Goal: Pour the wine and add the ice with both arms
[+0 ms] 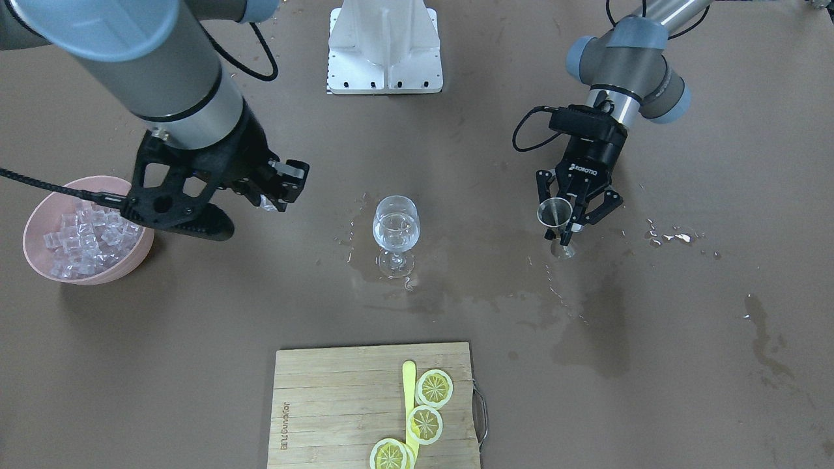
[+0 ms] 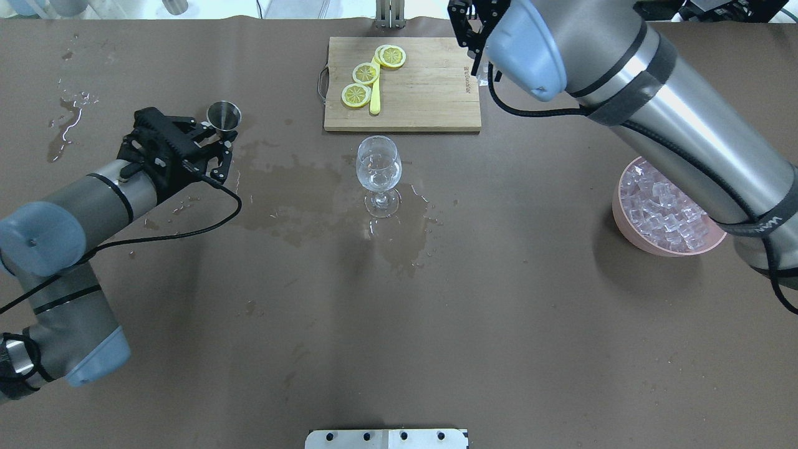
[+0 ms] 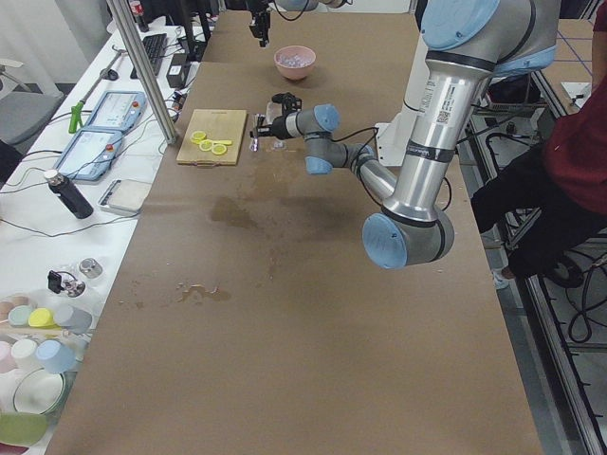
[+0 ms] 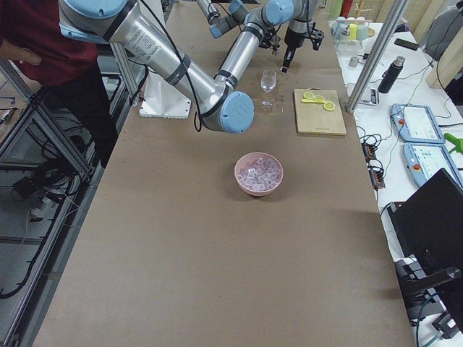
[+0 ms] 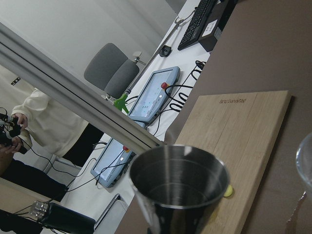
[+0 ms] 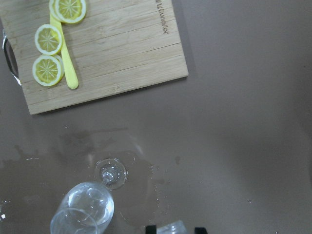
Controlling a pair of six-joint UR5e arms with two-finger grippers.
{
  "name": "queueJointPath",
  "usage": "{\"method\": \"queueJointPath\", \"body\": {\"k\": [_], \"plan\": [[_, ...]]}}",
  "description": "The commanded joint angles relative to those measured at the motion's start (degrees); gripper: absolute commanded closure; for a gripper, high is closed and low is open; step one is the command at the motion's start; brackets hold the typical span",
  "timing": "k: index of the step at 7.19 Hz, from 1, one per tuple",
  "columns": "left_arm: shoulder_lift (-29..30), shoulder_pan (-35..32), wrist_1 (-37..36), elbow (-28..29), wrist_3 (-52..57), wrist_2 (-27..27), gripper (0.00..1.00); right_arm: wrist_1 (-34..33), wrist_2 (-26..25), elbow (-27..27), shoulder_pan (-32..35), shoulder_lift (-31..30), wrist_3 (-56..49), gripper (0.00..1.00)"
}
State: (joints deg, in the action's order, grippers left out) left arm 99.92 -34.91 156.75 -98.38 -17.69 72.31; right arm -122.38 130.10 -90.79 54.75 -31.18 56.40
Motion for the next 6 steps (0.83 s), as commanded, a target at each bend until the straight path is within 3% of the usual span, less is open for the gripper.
{"method": "queueJointPath", "body": {"k": [1, 3, 6], "plan": [[-9.8, -1.9, 12.3, -0.1, -5.8, -0.7, 1.0, 4.9, -5.9, 5.2, -5.5, 4.0, 1.8, 0.85], [-12.1, -3.0, 23.3, 6.0, -11.4, -0.3, 1.0, 9.5, -8.0, 10.8, -8.3, 7.9, 5.6, 0.85], [-12.4, -8.3, 39.4, 20.2, -12.1, 4.7, 1.0, 9.6, -11.6, 11.2, -11.8, 8.8, 7.7, 0.85]]}}
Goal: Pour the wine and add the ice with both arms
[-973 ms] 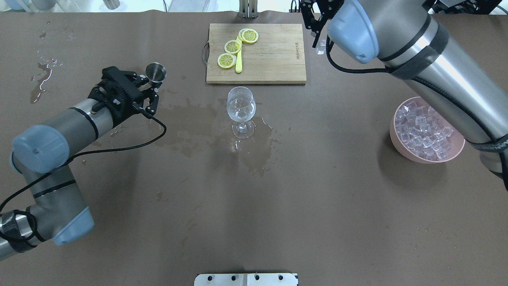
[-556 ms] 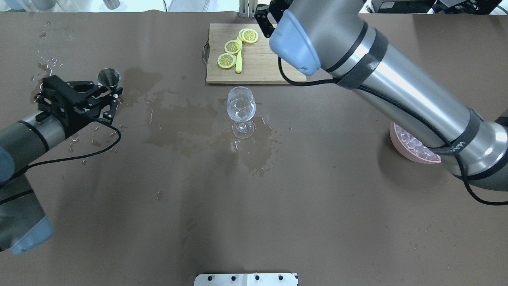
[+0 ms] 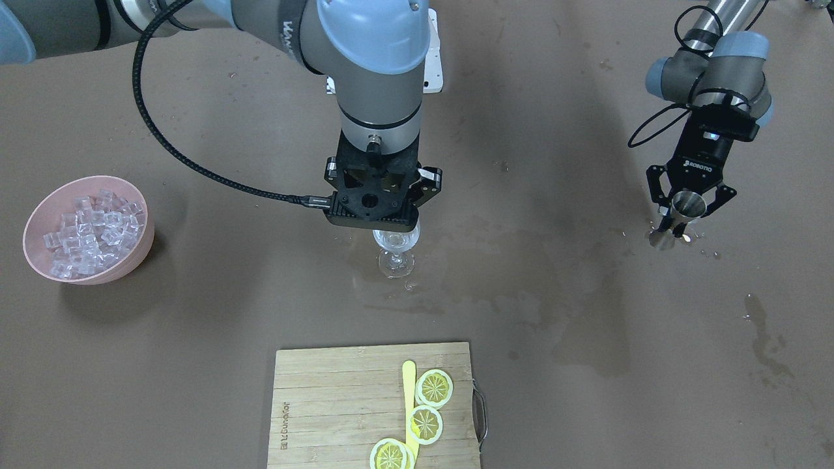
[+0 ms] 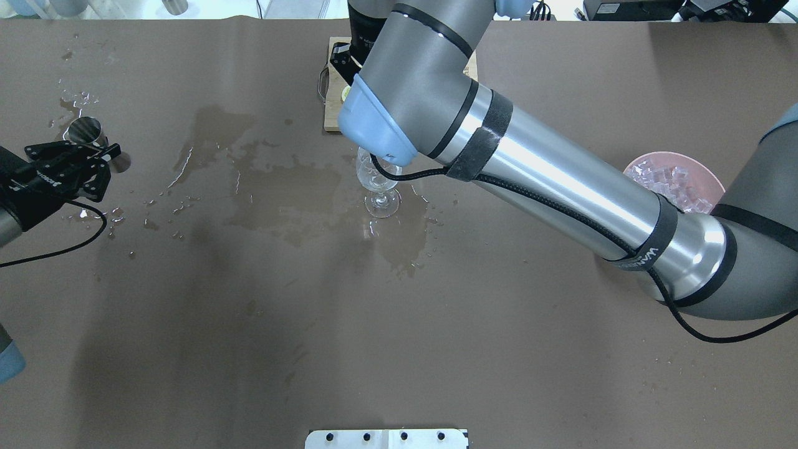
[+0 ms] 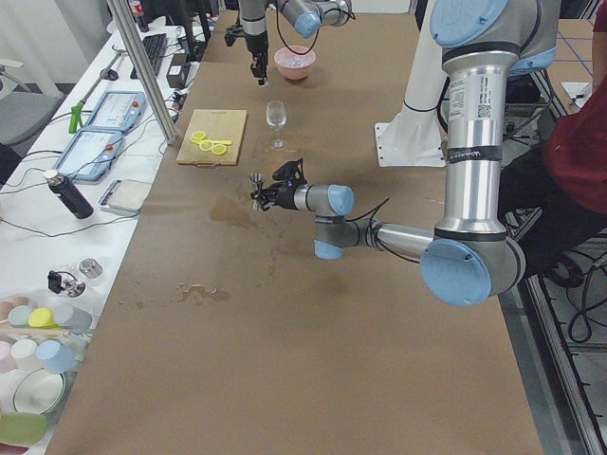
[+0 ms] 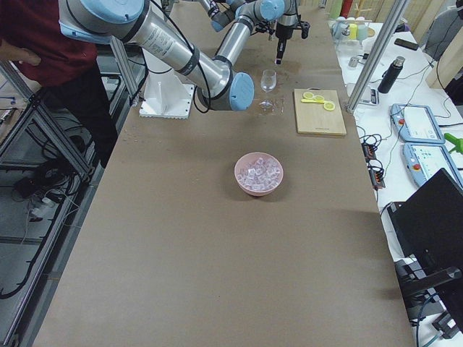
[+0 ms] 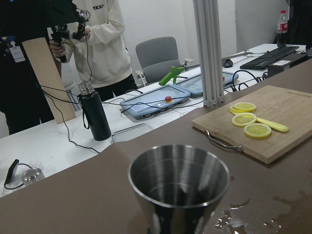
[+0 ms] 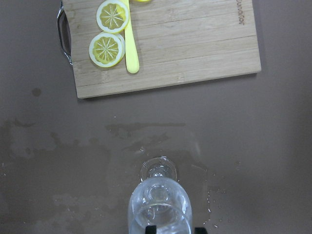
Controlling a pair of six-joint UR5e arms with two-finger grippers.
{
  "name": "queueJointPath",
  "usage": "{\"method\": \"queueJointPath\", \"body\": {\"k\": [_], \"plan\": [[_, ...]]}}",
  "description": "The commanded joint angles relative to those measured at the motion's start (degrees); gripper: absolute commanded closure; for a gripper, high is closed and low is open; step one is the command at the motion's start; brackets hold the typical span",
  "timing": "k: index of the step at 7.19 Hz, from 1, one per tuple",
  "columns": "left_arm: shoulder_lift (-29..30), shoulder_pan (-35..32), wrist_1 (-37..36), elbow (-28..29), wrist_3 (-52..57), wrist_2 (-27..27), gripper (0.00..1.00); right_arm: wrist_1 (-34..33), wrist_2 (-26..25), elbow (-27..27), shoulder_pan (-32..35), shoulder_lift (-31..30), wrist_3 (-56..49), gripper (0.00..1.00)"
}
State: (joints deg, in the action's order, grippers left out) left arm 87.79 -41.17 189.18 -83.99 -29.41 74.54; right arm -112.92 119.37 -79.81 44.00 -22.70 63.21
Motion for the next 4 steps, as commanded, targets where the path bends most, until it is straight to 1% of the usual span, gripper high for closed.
{"method": "queueJointPath", "body": {"k": [1, 2, 4], "plan": [[-0.4, -3.5, 8.1, 7.8, -0.6, 4.4, 1.0, 0.2, -1.4, -0.1, -1.8, -0.2, 0.9, 0.85], [-2.4, -4.4, 8.1, 8.2, -0.6, 6.4, 1.0, 0.2, -1.4, -0.4, -1.9, -0.7, 0.9, 0.85], [-3.2, -4.6, 7.7, 9.8, -0.6, 6.8, 1.0, 0.2, -1.5, -0.8, -1.8, -2.2, 0.8, 0.85]]}}
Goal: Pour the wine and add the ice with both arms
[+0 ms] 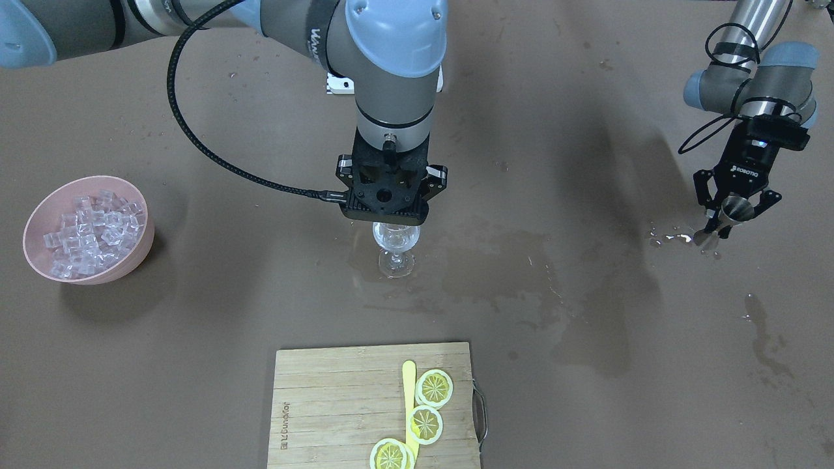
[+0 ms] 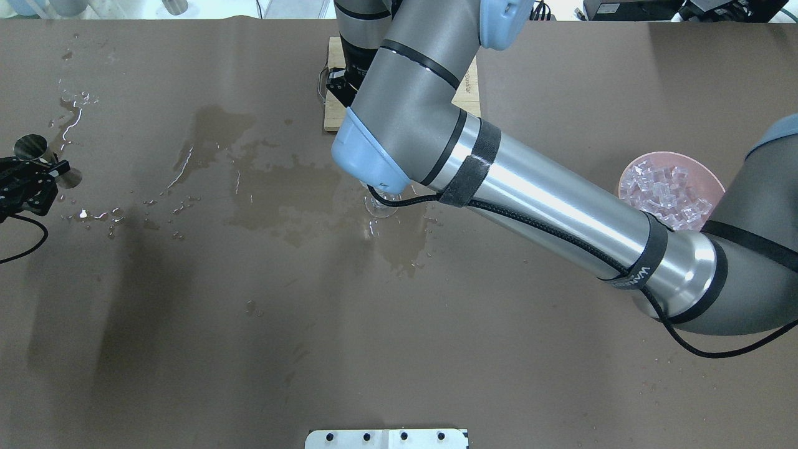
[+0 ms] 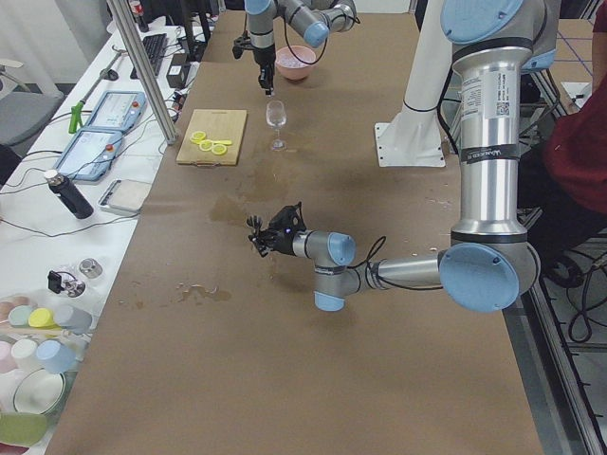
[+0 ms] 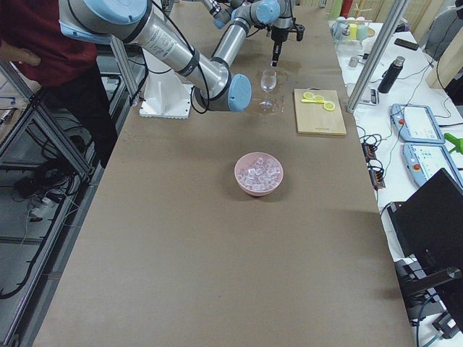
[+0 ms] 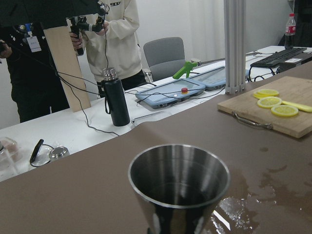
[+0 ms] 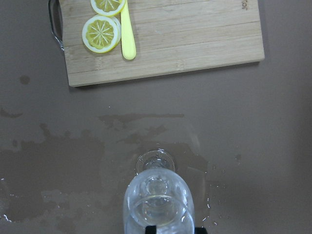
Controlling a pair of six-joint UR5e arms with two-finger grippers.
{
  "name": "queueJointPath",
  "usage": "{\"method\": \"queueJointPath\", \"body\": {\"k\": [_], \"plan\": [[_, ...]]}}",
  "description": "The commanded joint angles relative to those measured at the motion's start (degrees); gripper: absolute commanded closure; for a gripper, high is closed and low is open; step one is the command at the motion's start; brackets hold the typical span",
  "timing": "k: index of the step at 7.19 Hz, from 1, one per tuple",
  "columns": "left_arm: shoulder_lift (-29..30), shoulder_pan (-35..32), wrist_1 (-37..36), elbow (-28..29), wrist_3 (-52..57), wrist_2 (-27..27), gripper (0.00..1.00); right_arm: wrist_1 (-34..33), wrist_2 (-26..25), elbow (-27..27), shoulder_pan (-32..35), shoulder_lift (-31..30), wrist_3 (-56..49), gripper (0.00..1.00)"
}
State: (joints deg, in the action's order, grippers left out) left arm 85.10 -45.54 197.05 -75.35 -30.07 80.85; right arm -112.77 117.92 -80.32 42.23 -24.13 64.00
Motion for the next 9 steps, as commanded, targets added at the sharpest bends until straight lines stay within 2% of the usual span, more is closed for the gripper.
{"method": "queueJointPath", "body": {"k": [1, 3, 5, 9], "plan": [[-0.5, -0.2, -0.2, 3.0, 0.0, 0.8, 1.0, 0.0, -0.2, -0.2, -0.3, -1.0, 0.0, 0.85], [-1.0, -0.2, -0.4, 3.9, -0.3, 3.6, 1.0, 0.0, -0.9, -0.1, -1.1, -1.0, 0.0, 0.85], [-0.3, -0.2, -0.3, 3.6, -9.1, 7.8, 1.0, 0.9, -1.3, -0.1, -1.9, -1.0, 0.1, 0.85], [0.2, -0.1, 0.3, 4.8, -9.9, 8.5, 1.0, 2.6, -2.0, -0.1, -2.9, -1.7, 1.0, 0.83]]}}
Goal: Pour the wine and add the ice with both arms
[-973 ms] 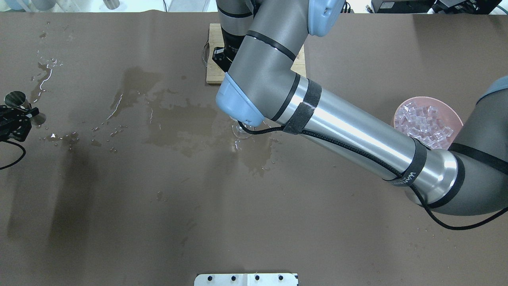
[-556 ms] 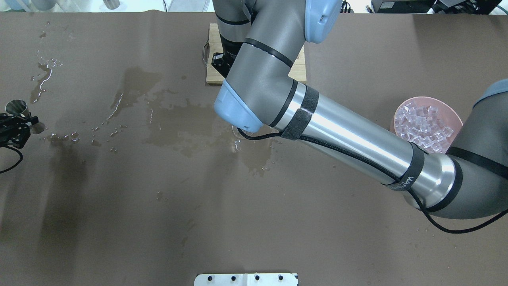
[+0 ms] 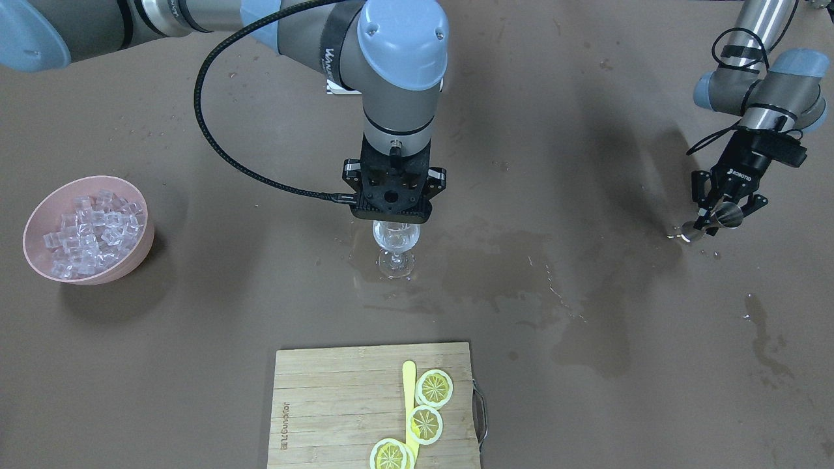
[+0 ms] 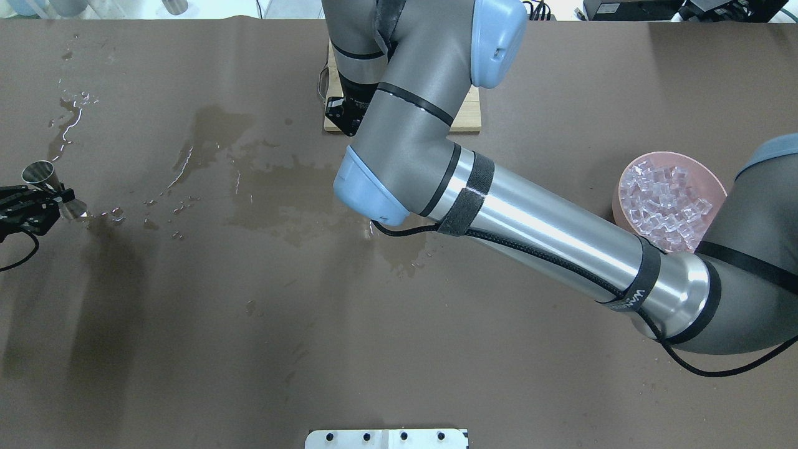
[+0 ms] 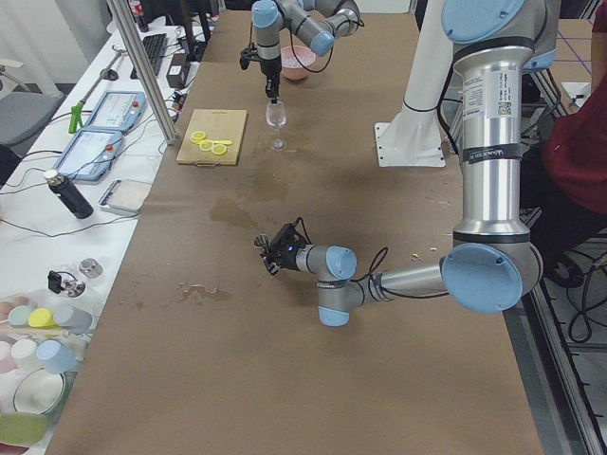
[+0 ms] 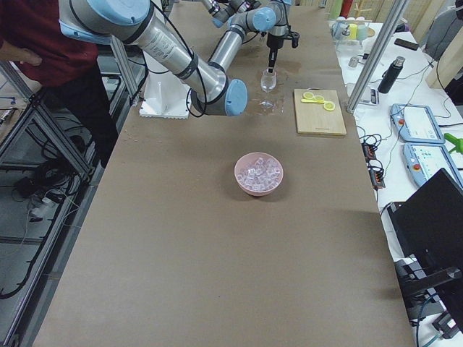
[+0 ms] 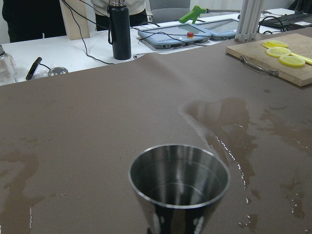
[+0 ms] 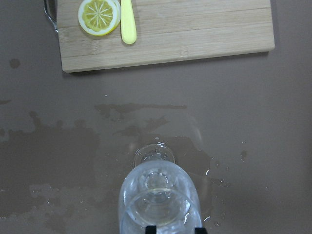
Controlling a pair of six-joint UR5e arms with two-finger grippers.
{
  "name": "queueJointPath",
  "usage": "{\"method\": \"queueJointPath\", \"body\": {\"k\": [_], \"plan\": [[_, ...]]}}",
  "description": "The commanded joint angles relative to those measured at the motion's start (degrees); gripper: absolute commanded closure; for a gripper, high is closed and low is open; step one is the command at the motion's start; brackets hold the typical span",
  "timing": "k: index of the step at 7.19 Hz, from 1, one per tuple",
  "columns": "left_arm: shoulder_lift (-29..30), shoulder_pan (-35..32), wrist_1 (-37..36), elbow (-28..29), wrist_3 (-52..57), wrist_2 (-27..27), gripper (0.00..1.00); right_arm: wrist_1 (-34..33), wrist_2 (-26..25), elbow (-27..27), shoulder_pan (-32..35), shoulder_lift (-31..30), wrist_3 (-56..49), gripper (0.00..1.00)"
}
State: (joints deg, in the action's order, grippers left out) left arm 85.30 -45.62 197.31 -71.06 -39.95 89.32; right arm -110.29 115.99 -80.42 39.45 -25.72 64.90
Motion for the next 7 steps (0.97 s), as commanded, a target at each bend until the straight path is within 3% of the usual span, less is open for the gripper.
{"method": "queueJointPath", "body": {"k": [1, 2, 3, 5, 7], "plan": [[0.0, 0.1, 0.2, 1.4, 0.0, 0.0, 1.0, 0.1, -0.1, 0.0, -0.1, -0.1, 0.1, 0.66], [0.0, 0.3, 0.0, 1.5, 0.0, -0.1, 1.0, 0.1, -0.2, 0.0, -0.1, -0.2, 0.2, 0.59], [0.1, 0.3, 0.1, 2.3, 0.1, -0.1, 1.0, 0.1, -0.2, 0.0, -0.1, -0.1, 0.7, 0.38], [0.1, 0.3, 0.1, 2.3, 0.1, -0.1, 1.0, 0.1, -0.4, 0.0, -0.1, 0.2, 0.8, 0.3], [0.1, 0.4, 1.3, 2.5, 0.3, -0.1, 1.0, -0.7, 2.4, -2.0, 5.2, 0.7, 0.5, 0.3]]}}
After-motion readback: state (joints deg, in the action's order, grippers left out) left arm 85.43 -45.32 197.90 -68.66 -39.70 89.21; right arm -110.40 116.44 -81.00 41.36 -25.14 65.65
